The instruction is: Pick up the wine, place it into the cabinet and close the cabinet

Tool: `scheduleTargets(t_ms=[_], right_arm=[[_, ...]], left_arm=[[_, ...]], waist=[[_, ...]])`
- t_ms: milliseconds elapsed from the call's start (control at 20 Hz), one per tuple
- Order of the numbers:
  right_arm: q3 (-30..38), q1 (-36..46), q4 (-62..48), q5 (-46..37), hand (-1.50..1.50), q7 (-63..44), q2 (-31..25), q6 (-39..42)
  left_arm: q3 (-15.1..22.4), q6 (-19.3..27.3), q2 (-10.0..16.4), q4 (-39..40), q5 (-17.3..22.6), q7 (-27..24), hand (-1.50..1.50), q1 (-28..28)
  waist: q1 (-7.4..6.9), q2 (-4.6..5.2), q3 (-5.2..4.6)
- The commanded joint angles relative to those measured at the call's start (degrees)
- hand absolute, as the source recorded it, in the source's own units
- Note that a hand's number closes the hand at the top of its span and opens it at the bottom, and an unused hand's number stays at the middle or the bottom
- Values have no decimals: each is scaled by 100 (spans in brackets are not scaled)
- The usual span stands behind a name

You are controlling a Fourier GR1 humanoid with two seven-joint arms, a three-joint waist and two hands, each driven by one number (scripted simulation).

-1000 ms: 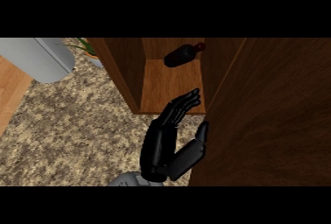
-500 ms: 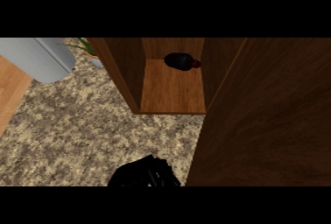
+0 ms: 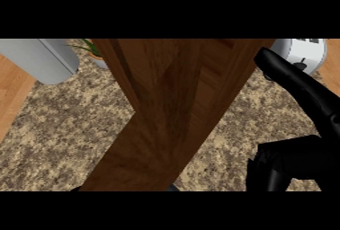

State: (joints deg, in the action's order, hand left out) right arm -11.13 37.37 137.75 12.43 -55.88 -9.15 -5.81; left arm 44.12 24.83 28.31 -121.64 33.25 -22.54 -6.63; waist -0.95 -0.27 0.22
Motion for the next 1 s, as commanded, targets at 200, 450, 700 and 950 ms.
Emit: scheduleTargets(t_ms=[200, 450, 700, 950], right_arm=[[-1437, 213, 112, -121, 150, -416, 804, -388], [-2038, 972, -831, -476, 150, -202, 906, -615], [-2204, 2173, -2228, -439, 150, 305, 912, -1394], [-2468, 2716, -3797, -821, 150, 1328, 914, -1879]], left_arm=[[-1740, -1447, 1247, -473, 1391, -489, 150, -962], [-2761, -2300, 1733, -177, 1837, -984, 150, -1710], [-3434, -3075, 2109, -46, 2346, -833, 150, -1956], [-3894, -3726, 2390, 94, 2799, -659, 150, -2060]], waist=[[-18, -19, -49], [-94, -20, -48], [-160, -5, -44], [-231, 32, -43]])
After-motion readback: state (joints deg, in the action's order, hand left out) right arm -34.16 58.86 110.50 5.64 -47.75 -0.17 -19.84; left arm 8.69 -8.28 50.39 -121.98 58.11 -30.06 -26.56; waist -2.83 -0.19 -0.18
